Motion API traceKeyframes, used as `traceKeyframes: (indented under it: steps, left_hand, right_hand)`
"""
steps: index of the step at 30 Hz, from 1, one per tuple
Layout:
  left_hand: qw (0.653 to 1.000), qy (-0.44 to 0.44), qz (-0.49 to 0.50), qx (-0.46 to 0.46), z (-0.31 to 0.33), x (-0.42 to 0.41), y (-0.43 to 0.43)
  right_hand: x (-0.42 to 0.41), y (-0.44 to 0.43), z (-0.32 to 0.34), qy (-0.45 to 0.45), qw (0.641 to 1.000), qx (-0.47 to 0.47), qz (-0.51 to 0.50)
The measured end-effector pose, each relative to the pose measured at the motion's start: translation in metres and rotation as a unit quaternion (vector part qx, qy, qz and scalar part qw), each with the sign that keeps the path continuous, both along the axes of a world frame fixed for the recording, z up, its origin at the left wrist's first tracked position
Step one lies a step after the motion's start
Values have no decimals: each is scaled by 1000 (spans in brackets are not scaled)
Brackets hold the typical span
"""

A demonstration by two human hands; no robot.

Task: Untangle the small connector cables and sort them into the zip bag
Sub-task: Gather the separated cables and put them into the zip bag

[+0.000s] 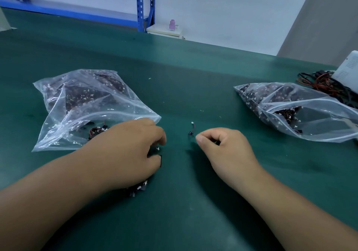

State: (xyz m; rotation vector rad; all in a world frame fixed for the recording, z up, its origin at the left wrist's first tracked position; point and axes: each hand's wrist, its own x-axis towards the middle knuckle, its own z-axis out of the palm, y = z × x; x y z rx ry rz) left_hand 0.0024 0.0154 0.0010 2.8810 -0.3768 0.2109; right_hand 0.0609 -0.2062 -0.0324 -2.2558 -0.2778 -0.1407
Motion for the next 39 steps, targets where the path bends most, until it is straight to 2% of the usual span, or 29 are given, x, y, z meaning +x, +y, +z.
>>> traceKeyframes:
  steps: [4,7,10,13,20,24,29,32,35,37,39]
  left_hand:
    - [1000,19,-15,-6,-1,2,-5]
    - [999,10,-33,-25,-4,3,-9]
    - [996,-8,-47,-81,-6,2,-14]
    - [986,-31,-58,-151,-7,2,-18]
    - [961,-21,-51,-273,-11,1,-22]
    - [951,2,-73,-301,-13,1,-23]
    - [963,7,-69,-260,-13,2,-22]
    - [989,-23,-48,-141,-12,1,-15]
    - [997,-40,-46,-48,-7,-2,-11]
    - [998,-26,-46,-20,-4,-2,-10]
    - [998,-12,-55,-31,-4,-2,-11]
  right_hand:
    - [-2,-5,-3,-25,999,-25,-5]
    - [-10,-3,1,-57,996,-57,36]
    - [-24,2,6,-83,984,-93,129]
    - [-31,8,8,-83,977,-105,167]
    - [-25,7,1,-78,983,-32,160]
    - [-25,7,-1,-81,983,-23,162]
    - [-21,5,-2,-74,988,-7,133]
    - [-13,0,-2,-66,995,9,76]
    - [0,-9,-3,-39,999,-17,30]
    - [8,-14,-2,-19,999,-30,8]
    - [14,-14,-1,-12,999,-41,-4]
